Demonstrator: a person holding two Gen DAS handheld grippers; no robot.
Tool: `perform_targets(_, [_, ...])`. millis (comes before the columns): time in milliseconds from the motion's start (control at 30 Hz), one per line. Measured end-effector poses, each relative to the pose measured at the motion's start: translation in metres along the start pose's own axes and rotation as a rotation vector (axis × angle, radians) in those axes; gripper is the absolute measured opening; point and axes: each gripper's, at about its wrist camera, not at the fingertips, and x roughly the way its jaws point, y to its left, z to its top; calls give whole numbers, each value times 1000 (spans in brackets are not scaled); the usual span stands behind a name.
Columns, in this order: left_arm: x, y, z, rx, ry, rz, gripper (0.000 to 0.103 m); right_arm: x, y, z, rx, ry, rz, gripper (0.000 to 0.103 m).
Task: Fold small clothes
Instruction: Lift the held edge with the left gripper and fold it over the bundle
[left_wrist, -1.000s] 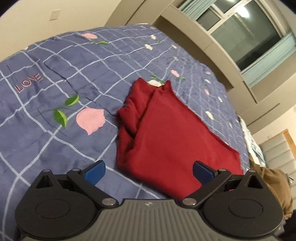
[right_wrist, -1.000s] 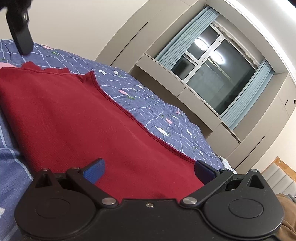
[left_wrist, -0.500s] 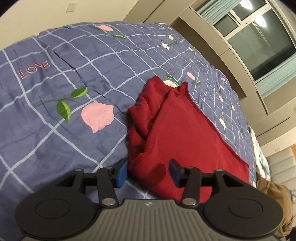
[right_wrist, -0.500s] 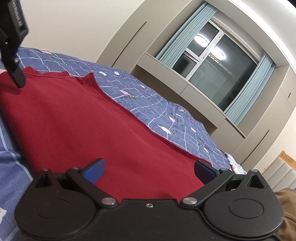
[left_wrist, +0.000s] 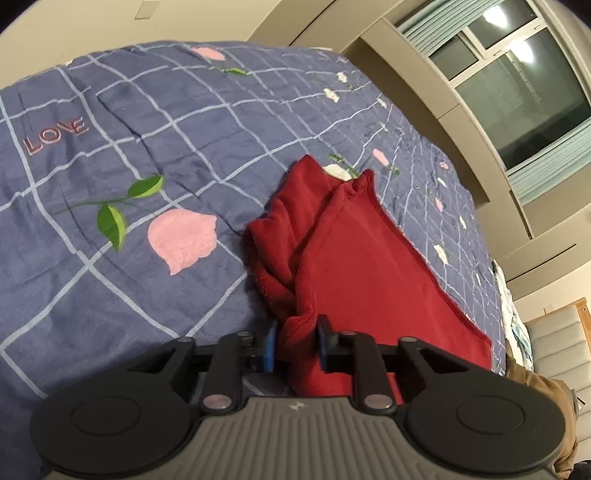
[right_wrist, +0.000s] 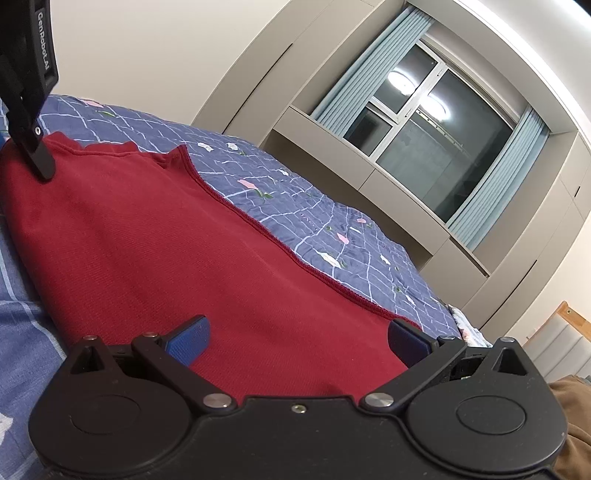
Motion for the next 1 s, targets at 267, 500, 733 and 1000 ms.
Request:
perform_targets(267, [1,1,1,-42,-19,9,18,3,-15,0,58,36,58,102])
perform_targets(500, [2,-8,0,-11,-26,79,39,-23,-27,-23,53,57,51,102])
perform_targets(733, [3,-11,0,-9,-52,62,15,-20,-27,-27,78,74,80,103])
perform_targets(1000, [-20,-72,-2,189,-166,-6,12,-24,-24,-30,77,54,66,102])
